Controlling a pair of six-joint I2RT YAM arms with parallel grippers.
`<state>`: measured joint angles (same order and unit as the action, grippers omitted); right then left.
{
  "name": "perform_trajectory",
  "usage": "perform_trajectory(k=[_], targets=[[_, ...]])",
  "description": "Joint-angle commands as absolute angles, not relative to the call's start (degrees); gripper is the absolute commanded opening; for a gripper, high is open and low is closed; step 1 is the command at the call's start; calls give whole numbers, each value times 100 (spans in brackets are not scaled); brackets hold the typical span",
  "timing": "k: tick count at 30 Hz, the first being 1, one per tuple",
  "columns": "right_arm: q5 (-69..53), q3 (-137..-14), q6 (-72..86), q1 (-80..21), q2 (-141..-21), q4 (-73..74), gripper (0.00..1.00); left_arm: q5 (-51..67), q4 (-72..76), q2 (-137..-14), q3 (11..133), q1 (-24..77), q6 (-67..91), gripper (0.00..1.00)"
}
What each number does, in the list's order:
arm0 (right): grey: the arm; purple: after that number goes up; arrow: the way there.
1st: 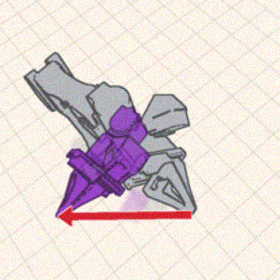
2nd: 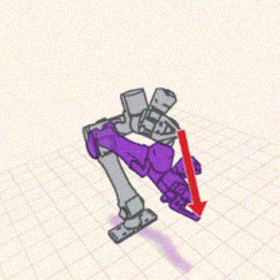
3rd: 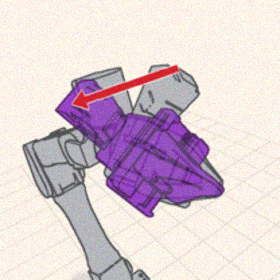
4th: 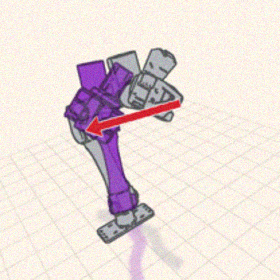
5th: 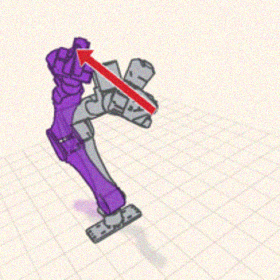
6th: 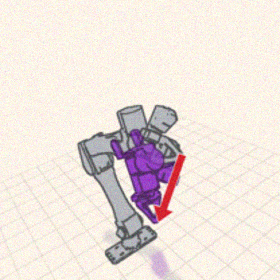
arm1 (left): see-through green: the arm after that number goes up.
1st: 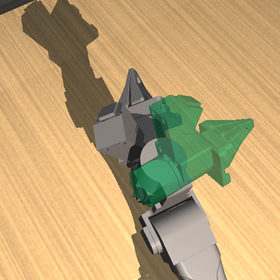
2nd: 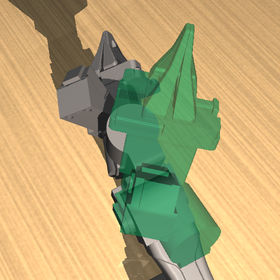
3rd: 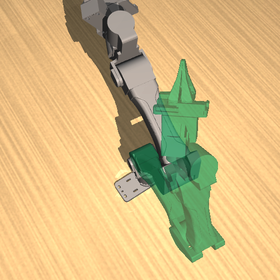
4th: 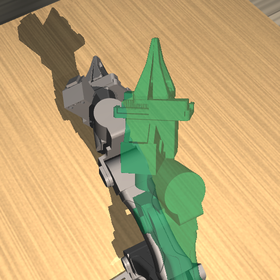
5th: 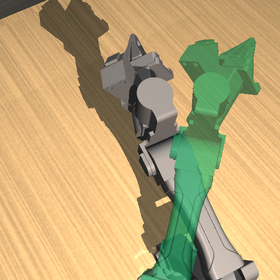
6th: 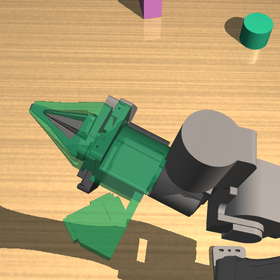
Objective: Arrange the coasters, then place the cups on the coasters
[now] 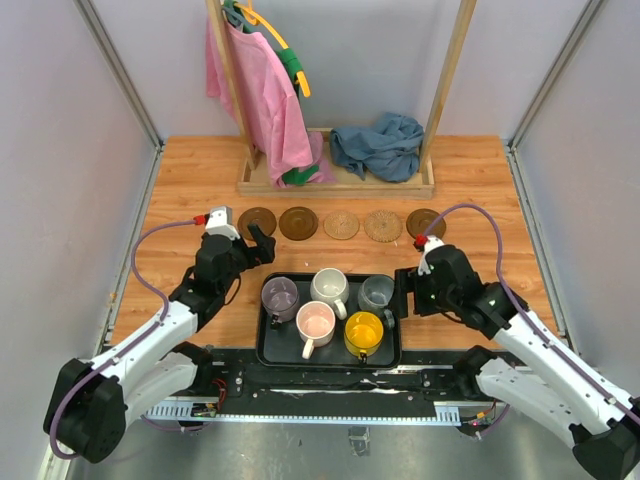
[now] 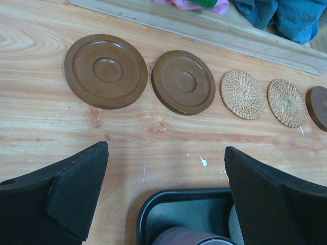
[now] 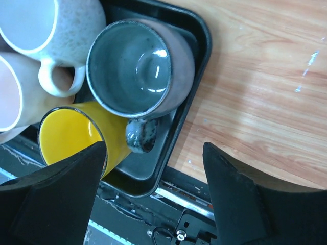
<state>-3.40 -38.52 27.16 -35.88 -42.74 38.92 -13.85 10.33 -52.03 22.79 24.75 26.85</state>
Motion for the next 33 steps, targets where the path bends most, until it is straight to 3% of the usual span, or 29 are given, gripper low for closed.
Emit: perform_trajectory(k=[1,11,22,33], targets=[[-193,-3766,2942,-3973,-4356,3962,77,-1339,1072,-5248,2233,2565,2738,100],[275,-3766,2987,-4561,-4959,3756,75,-1347,1099,-5256,2165,2574,2720,100],[506,-3672,3075,-4589,-5396,3547,63,-1311,1157,-5306,2057,2577,2751,100],[399,-3639,3074,-4659,-5755,3372,59,-1353,1219,-5336,2023,2569,2752,100]])
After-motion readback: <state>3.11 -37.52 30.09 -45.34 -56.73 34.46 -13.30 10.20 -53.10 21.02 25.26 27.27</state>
